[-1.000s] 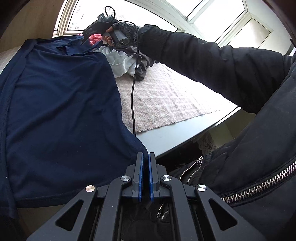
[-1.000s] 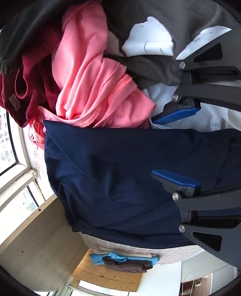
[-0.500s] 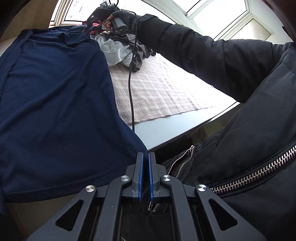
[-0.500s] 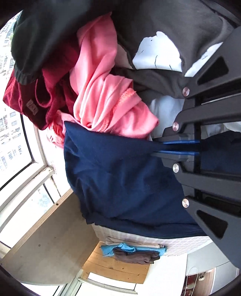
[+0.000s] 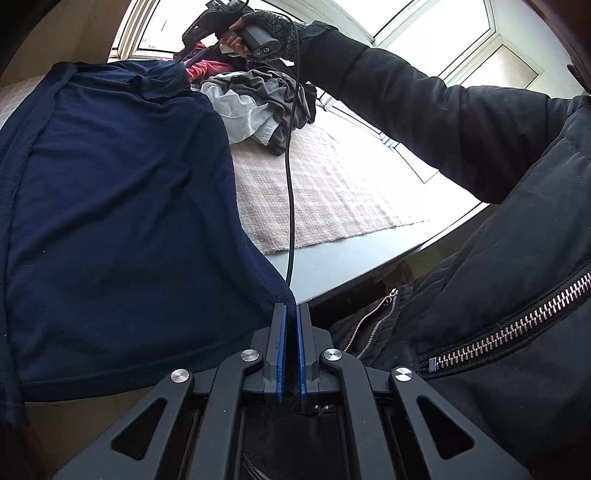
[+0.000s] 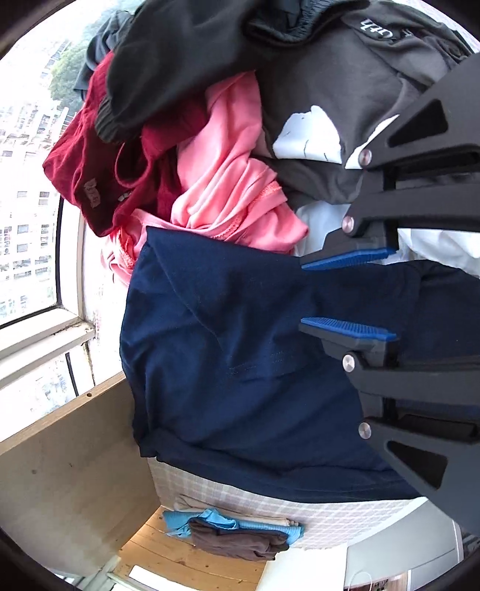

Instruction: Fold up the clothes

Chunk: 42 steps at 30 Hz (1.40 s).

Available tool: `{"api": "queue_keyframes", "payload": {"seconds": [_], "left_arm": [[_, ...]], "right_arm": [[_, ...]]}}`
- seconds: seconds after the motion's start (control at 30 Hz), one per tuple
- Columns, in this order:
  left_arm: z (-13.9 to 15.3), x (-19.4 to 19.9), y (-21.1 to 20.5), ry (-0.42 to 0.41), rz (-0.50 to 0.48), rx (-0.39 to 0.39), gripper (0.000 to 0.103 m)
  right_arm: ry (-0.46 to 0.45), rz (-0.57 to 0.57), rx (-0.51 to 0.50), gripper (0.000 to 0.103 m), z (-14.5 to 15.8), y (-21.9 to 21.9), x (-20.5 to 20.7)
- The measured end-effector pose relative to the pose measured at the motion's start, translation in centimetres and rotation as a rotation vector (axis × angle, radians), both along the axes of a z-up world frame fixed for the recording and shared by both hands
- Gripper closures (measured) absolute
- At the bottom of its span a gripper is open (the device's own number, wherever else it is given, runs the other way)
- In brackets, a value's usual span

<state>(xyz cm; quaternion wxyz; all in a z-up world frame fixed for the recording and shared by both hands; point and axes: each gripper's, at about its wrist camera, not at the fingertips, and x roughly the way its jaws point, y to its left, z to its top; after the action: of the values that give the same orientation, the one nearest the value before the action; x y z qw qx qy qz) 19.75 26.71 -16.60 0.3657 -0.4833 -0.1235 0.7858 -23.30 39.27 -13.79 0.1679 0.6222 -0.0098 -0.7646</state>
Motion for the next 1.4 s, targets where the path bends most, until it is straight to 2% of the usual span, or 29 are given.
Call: {"api": "queue_keyframes", "payload": {"seconds": [0.1, 0.2, 0.33, 0.37, 0.4, 0.57, 0.63, 0.7, 0.87, 0.9, 1.03, 1.23, 1.4], "left_arm": [[-0.1, 0.1, -0.3, -0.002, 0.002, -0.003, 0.098], [-0.1, 0.1, -0.5, -0.005, 0.002, -0.004, 0.098], [-0.1, -0.1, -0.6, -0.005, -0.001, -0.008, 0.098], [-0.1, -0.1, -0.6, -0.005, -0.003, -0.009, 0.098], [-0.1, -0.1, -0.7, -0.004, -0.006, -0.01, 0.098], [0.1, 0.2, -1.4, 0.009, 0.007, -0.01, 0.098], [0.1, 0.4, -2.0, 0.015, 0.033, -0.021, 0.098], [-0.1, 0.4, -2.7, 0.018, 0.079, -0.082, 0.098], [-1.5, 0.2, -4.4, -0.015, 0.211, -0.379, 0.098], [-1.7, 0.3, -4.7, -0.023, 0.225, -0.407, 0.099], [-2.0, 0.7, -5.7, -0.048, 0.266, -0.399, 0.098], [-2.2, 1.2, -5.8, -0.062, 0.288, -0.386, 0.098], [-2.6, 1.9, -7.3, -0.077, 0.341, -0.348, 0.098]], "right_arm": [[0.018, 0.011, 0.125, 0.076, -0.8, -1.0, -0.1], [0.0, 0.002, 0.147, 0.073, -1.8, -0.5, 0.0], [-0.038, 0.007, 0.059, 0.075, -3.1, -0.3, -0.1], [-0.031, 0.007, 0.051, 0.092, -2.8, -0.3, -0.1], [-0.024, 0.007, 0.043, 0.099, -2.6, -0.3, 0.0], [-0.002, -0.006, -0.026, 0.1, 0.2, -0.1, -0.1], [0.016, -0.01, -0.021, 0.1, 1.5, -0.7, -0.2], [0.041, 0.008, -0.02, 0.1, 2.6, -2.0, -0.3], [0.059, 0.03, -0.017, 0.1, 2.3, -6.8, -0.8], [0.059, 0.036, -0.017, 0.1, 2.0, -7.7, -1.0], [0.057, 0.057, -0.016, 0.1, 0.8, -10.9, -2.2], [0.05, 0.079, -0.026, 0.1, -0.2, -13.5, -2.8], [0.065, 0.124, 0.041, 0.1, -1.5, -15.0, -2.6]]}}
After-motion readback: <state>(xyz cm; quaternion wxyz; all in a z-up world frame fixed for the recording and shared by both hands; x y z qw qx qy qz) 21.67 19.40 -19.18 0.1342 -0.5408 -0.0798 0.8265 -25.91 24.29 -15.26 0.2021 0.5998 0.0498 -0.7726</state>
